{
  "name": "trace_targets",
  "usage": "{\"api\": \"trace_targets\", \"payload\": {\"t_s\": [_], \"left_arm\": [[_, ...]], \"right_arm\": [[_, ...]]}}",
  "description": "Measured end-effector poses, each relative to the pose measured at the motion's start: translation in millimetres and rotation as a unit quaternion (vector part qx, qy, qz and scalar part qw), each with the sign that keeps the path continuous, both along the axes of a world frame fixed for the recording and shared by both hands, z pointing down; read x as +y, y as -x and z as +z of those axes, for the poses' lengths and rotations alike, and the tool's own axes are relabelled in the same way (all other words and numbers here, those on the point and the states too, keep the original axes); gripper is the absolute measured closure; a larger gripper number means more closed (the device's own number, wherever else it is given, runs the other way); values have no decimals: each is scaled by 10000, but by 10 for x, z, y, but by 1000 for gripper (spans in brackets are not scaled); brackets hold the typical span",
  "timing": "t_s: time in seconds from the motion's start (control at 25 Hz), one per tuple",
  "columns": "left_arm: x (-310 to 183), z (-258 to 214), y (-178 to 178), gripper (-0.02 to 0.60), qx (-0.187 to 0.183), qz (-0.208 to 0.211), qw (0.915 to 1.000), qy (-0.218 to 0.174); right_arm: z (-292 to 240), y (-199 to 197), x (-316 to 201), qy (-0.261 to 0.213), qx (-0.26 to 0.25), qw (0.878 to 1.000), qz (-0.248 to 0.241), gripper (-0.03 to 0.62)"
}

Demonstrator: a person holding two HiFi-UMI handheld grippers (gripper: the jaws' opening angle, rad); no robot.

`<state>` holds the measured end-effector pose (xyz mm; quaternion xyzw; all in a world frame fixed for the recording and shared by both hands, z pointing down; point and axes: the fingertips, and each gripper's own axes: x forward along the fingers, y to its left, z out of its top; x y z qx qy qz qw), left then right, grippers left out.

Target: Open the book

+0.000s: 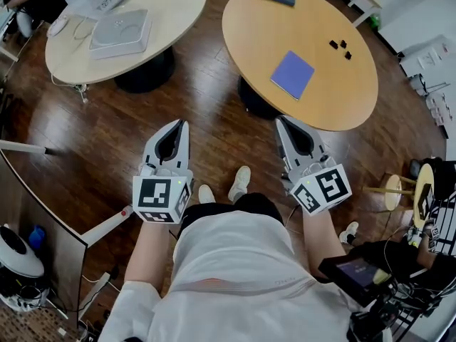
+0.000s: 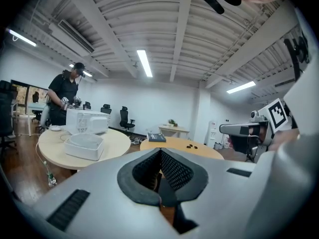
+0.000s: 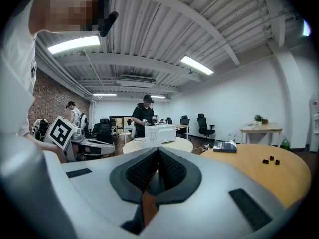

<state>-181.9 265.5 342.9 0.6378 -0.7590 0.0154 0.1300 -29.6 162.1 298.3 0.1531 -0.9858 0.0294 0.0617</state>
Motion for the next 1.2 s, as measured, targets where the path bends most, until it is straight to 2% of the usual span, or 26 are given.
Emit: {"api": "trace_targets", "payload": {"t_s": [0.24,0.48,0.88,1.2], "left_arm": [[-252,-30,95,571,-112,129,9999,17],[-713,-97,134,571,-279,252,9993,44],[-1922,-182,-106,571,-382,480,9980,147],[-2980,-191,-475,571,-500,807,9952,216]], "right_arm": [[49,108,-237,49,-119,9999,91,591],[66,124,-670,90,-262,9994,189,591],[93,-181,-1829,270,-392,9979,449,591],[184,-545,-2747,364,-390,9960,720,591]]}}
